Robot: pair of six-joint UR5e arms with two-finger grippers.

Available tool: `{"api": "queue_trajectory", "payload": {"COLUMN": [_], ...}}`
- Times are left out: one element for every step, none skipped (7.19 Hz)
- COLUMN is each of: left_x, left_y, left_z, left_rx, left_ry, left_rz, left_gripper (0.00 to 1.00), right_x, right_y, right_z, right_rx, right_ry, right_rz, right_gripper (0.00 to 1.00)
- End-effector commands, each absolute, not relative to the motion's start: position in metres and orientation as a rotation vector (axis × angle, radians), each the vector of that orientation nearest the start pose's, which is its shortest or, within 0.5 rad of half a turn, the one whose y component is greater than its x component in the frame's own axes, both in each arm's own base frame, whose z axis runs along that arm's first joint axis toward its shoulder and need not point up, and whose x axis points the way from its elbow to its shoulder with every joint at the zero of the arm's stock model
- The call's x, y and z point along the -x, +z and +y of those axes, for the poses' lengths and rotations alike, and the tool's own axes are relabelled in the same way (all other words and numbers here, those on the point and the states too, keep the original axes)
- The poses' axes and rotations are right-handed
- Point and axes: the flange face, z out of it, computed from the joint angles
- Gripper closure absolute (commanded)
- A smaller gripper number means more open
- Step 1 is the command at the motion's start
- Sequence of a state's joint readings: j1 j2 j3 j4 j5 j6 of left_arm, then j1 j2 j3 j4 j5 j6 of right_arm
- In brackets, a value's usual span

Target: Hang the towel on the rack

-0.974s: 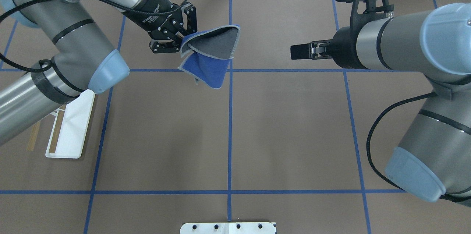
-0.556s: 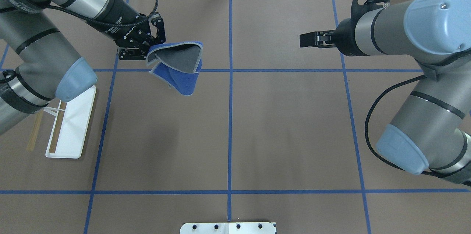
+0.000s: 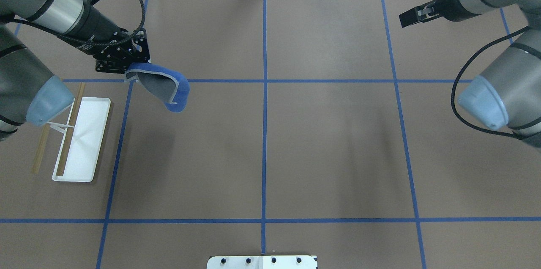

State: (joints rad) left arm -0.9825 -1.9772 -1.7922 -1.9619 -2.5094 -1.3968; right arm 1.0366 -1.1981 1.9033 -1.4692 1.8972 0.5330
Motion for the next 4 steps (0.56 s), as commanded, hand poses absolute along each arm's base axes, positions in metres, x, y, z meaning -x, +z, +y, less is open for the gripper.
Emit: {"api": "queue_trajectory", "payload": {"left_x": [-0.244,-0.235,-0.228,-0.223], "left_y": [0.310,0.335,0.354,0.372], "left_z": [-0.522,-0.516,-0.512,-0.507], "left_rx": [0.143,0.120,0.097,0.075], "left_ry": [-0.133,-0.091,-0.055,-0.013], "left_rz": [1.238,1.221,1.207,1.194], "left_gripper": [1.00,1.00,1.00,1.00], "right_x": [0.154,0.129,0.111,0.097], "right_y": [0.349,0.373,0.386,0.393], "right_z": [-0.602,-0.617,-0.625,-0.628], "right_rx": [-0.481,-0.457,-0.459,-0.436], "right_ry": [-0.247,-0.282,-0.316,-0.301], "right_rz": [-0.639,-0.636,-0.622,-0.626], "right_gripper": [0.00,0.00,0.00,0.00]}}
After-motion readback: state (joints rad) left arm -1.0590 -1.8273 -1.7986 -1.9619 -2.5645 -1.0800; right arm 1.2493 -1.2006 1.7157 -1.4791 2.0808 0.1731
